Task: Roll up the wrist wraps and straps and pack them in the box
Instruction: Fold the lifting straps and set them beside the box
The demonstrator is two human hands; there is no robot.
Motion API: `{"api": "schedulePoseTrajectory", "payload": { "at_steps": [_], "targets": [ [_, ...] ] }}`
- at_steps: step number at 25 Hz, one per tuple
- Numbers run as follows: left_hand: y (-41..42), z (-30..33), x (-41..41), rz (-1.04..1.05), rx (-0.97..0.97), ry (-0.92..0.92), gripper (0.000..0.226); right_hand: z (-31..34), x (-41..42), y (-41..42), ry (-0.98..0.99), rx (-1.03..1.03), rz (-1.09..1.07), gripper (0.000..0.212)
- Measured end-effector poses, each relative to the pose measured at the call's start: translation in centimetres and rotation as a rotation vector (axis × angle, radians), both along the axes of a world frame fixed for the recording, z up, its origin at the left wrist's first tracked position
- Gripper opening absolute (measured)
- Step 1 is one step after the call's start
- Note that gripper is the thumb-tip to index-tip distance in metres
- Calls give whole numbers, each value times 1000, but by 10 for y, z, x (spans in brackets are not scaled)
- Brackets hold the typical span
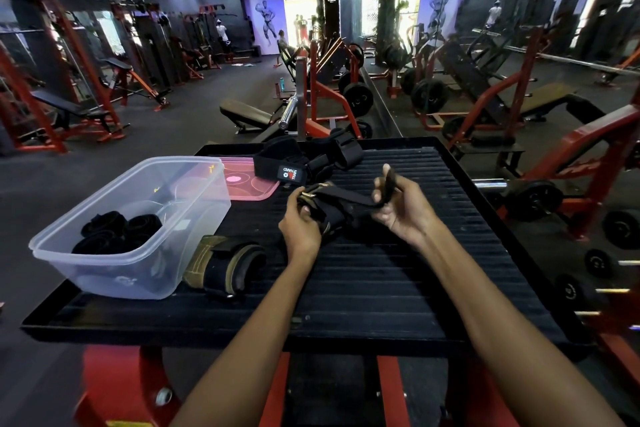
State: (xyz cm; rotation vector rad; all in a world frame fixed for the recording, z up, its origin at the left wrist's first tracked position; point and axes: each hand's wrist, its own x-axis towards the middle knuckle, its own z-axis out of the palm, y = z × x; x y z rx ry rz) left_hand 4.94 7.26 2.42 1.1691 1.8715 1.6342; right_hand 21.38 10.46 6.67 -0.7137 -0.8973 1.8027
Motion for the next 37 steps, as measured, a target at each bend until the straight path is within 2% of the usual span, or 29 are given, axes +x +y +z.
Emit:
{"api": "schedulePoseTrajectory", "payload": {
  "at_steps": [2,6,10,13,15,17,19,23,25,26,28,29,34,37],
  "targets": [
    [0,0,-1,33,17,-13,49,-1,-1,-2,-137,-29,77,36],
    [0,1,-3,88,6,-100,56,0,-3,-7,-201,-89,127,19],
    [3,2,-4,134,59,-232,60,-7,-10,-5,-360,51,60,24],
    [8,2,-15,281,93,-366,54,-6,-3,-3,-392,139,152,22],
    [11,3,-24,306,171,-546,55,-8,0,-3,-476,186,239,20],
    [14,3,-26,232,226,-730,56,-14,-2,-2,-611,255,307,20],
    [10,6,-14,69,234,-816,53,-21,-5,0,-758,325,272,21],
    [8,3,8,-293,169,-717,44,-28,-9,5,-1033,499,90,17],
    [8,0,14,-334,131,-611,42,-32,-11,5,-1096,550,23,16],
    [7,-1,15,-303,137,-502,43,-33,-12,5,-1099,568,-15,19],
    [4,-2,14,-206,162,-257,45,-37,-16,5,-1058,591,-143,25],
    [3,-1,14,-178,162,-198,43,-37,-18,6,-1018,612,-216,24],
    [2,-2,16,-230,76,-275,33,-34,-24,5,-781,671,-421,19],
    [1,-5,19,-282,31,-147,30,-40,-24,8,-646,549,-430,32]
  ]
}}
